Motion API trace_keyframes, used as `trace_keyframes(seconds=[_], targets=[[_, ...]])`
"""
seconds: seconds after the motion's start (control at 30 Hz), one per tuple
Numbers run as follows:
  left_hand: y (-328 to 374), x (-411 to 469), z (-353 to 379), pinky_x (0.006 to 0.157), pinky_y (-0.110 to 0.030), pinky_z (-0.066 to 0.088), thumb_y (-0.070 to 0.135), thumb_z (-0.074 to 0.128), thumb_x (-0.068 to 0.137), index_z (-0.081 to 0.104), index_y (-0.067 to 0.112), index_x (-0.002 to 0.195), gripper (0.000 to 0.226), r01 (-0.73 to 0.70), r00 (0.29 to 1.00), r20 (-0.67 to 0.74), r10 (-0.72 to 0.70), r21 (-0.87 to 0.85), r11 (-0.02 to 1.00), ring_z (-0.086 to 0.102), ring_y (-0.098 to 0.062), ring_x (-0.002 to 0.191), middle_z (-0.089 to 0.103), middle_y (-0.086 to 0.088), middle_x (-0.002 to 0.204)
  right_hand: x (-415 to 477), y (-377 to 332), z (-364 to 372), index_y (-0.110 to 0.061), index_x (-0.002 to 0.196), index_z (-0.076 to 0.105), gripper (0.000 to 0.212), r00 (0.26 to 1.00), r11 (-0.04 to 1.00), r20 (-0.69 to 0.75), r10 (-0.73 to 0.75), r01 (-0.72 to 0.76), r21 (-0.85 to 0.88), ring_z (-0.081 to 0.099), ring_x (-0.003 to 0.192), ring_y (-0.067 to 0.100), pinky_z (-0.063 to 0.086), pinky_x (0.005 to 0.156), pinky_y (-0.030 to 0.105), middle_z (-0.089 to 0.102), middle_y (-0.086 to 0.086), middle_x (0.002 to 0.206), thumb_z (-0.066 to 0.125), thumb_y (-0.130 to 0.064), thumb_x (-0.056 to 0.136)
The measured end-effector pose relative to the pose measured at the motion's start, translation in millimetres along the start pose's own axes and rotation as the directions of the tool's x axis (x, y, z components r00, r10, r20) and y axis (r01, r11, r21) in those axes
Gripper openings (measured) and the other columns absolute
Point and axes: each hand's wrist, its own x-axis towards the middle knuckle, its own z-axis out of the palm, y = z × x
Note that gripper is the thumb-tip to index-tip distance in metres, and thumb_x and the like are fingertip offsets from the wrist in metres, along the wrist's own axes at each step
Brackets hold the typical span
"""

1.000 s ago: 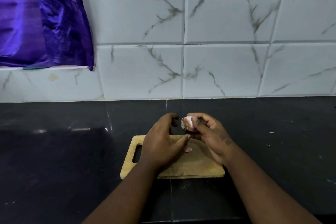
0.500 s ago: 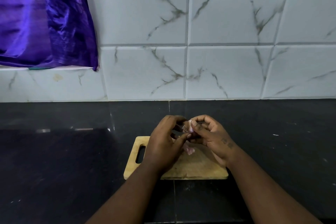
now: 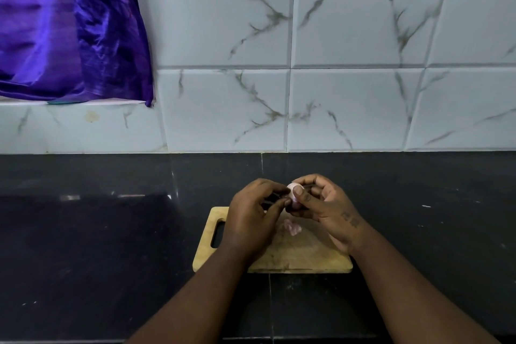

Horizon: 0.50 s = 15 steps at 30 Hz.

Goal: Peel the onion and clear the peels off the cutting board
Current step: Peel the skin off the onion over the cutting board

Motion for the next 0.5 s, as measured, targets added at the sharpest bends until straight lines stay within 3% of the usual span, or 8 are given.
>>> trace_keyframes(seconds=[0.2, 0.33, 0.5], targets=[[-2.1, 0.5, -0.5, 0.076, -0.033, 0.062, 0.004, 0.078, 0.09, 0.079, 0.016, 0.098, 0.014, 0.046, 0.999, -0.021, -0.047, -0.038, 0.998, 0.071, -0.008, 0.087, 0.075, 0.008, 0.093, -0.4, 0.3, 0.7, 0.002, 0.114, 0.069, 0.025, 1.0, 1.0, 0.017, -0.007, 0.007, -0.013, 0.075, 0.084, 0.021, 0.064, 0.076, 0.033, 0.075, 0.018, 0.098, 0.074, -0.011, 0.093], [-3.6, 0.9, 1.0, 0.074, -0.033, 0.062, -0.001, 0.073, 0.094, 0.076, 0.017, 0.095, 0.018, 0.155, 0.988, 0.015, -0.155, -0.152, 0.976, 0.072, -0.012, 0.081, 0.075, 0.006, 0.088, -0.5, -1.7, 1.3, 0.002, 0.114, 0.069, 0.029, 1.0, 1.0, 0.008, -0.006, 0.006, 0.01, 0.076, 0.086, 0.025, 0.065, 0.076, 0.034, 0.076, 0.022, 0.106, 0.076, -0.012, 0.09], [-6.7, 1.7, 2.1, 0.073, -0.037, 0.061, -0.001, 0.066, 0.098, 0.071, 0.026, 0.091, 0.029, 0.296, 0.955, 0.082, -0.285, -0.238, 0.925, 0.069, -0.015, 0.079, 0.073, 0.001, 0.085, -1.5, -3.7, 3.9, 0.0, 0.11, 0.07, 0.035, 1.0, 0.997, 0.0, 0.014, -0.014, 0.075, 0.074, 0.084, 0.026, 0.066, 0.074, 0.034, 0.076, 0.018, 0.099, 0.077, -0.02, 0.082]])
